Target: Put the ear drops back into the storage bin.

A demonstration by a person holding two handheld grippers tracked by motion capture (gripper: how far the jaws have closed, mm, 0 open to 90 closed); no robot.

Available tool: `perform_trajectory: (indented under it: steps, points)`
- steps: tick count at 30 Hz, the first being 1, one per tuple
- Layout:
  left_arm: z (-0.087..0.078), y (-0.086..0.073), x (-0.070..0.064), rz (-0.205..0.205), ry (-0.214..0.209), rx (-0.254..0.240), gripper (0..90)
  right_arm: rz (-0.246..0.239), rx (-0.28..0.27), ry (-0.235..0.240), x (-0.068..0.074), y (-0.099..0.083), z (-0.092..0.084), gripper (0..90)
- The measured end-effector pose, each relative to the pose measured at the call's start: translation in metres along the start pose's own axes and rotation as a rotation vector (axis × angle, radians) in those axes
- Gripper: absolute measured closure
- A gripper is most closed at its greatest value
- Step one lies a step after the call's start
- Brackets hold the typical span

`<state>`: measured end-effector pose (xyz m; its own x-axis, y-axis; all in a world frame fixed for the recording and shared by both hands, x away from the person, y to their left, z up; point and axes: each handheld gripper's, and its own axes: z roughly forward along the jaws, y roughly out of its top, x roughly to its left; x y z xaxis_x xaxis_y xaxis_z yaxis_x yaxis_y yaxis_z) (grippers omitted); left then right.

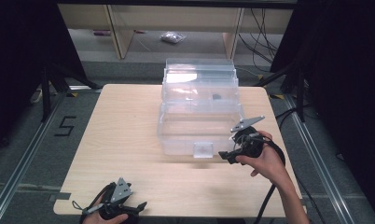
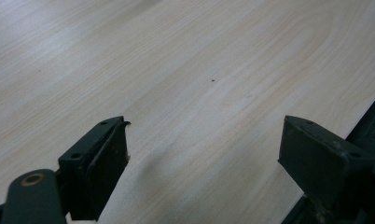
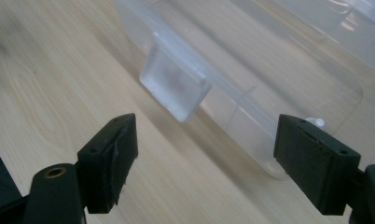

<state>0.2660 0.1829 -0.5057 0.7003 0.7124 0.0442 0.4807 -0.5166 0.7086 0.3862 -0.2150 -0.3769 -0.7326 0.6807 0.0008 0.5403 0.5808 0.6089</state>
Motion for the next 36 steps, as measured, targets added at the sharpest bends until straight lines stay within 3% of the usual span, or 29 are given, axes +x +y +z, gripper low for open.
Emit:
perform_trajectory:
  steps: [3,4,5,7,12,13,15,19,34,35,36]
  points:
    - [0.0,0.0,0.0,0.0,0.0,0.0,14.9,0.014,0.014,0.006,0.004,-0.004,0.0,22.5]
    - [-0.001,0.0,0.002,0.024,-0.002,0.022,14.9,0.003,0.013,0.006,0.006,-0.006,0.001,22.3]
    - [-0.001,0.0,0.002,0.024,-0.002,0.022,14.9,-0.016,0.013,0.012,0.006,-0.007,0.003,22.6]
    - [0.0,0.0,0.0,0.001,0.001,0.001,14.9,-0.01,0.001,0.002,0.011,-0.01,0.005,22.6]
    - [0.0,0.0,0.0,0.0,0.001,0.001,14.9,-0.029,-0.016,0.017,0.017,-0.013,0.008,22.7]
    - [-0.001,0.0,0.001,0.017,0.002,0.012,14.9,-0.063,-0.035,0.027,0.019,-0.015,0.011,22.6]
    - [0.0,0.0,0.0,0.001,0.001,0.0,14.9,-0.068,-0.032,0.033,0.021,-0.016,0.012,22.6]
    - [-0.001,0.0,0.001,0.007,0.003,0.0,14.9,-0.085,-0.035,0.032,0.027,-0.019,0.017,22.5]
    - [-0.001,0.0,0.0,0.008,0.002,-0.003,14.9,-0.054,-0.048,0.029,0.033,-0.035,0.014,22.3]
    - [-0.001,0.0,0.0,0.008,0.002,-0.002,14.9,-0.062,-0.07,0.005,0.033,-0.037,0.016,22.2]
    - [-0.001,0.0,0.0,0.008,0.003,-0.003,15.0,-0.047,-0.059,0.023,0.034,-0.04,0.018,22.1]
